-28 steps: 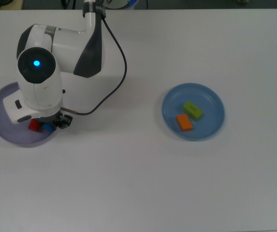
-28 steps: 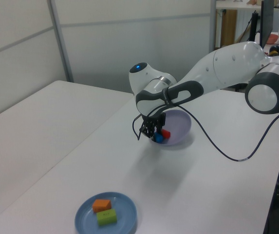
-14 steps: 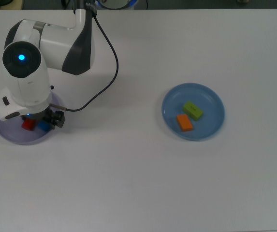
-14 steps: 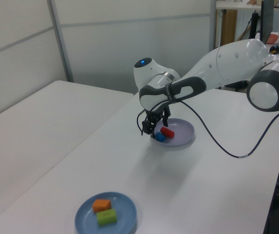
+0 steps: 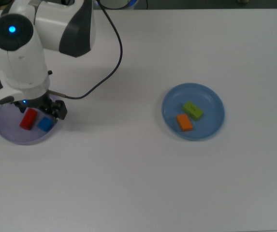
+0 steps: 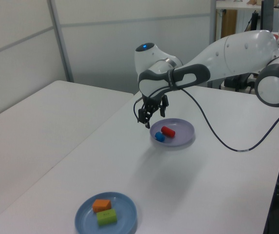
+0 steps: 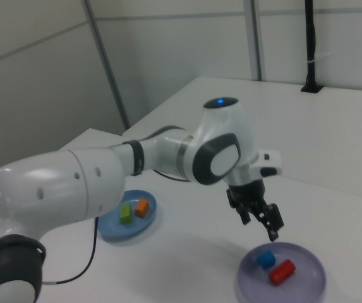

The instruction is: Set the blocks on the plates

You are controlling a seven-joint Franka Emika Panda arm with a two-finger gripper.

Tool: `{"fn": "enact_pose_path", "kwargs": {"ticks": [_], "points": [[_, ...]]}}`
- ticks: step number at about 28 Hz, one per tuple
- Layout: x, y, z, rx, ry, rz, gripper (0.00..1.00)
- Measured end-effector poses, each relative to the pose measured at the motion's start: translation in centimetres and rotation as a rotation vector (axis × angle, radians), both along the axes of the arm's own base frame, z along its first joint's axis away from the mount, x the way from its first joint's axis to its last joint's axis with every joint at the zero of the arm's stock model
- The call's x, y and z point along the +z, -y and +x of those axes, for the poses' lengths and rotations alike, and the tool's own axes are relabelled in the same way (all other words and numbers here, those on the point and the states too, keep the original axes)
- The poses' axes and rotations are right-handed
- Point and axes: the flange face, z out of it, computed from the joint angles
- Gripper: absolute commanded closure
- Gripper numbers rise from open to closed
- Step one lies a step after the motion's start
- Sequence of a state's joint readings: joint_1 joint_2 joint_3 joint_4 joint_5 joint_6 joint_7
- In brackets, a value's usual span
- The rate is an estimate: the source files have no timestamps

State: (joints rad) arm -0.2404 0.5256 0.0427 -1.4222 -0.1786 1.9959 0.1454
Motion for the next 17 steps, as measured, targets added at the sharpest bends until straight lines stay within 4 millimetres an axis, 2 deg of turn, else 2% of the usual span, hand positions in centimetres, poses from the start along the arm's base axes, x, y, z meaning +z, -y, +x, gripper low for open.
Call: {"fn": "enact_pose_path", "kwargs": {"ticks": [7, 14, 17], "points": [[5.2, -2.2, -1.4, 0.016, -0.008, 0.006, 0.00], [10.1, -6.8, -2.9, 0.070, -0.023, 0.030, 0.00], [11.0, -8.5, -3.4, 0.089, -0.034, 0.052, 0.00]]}}
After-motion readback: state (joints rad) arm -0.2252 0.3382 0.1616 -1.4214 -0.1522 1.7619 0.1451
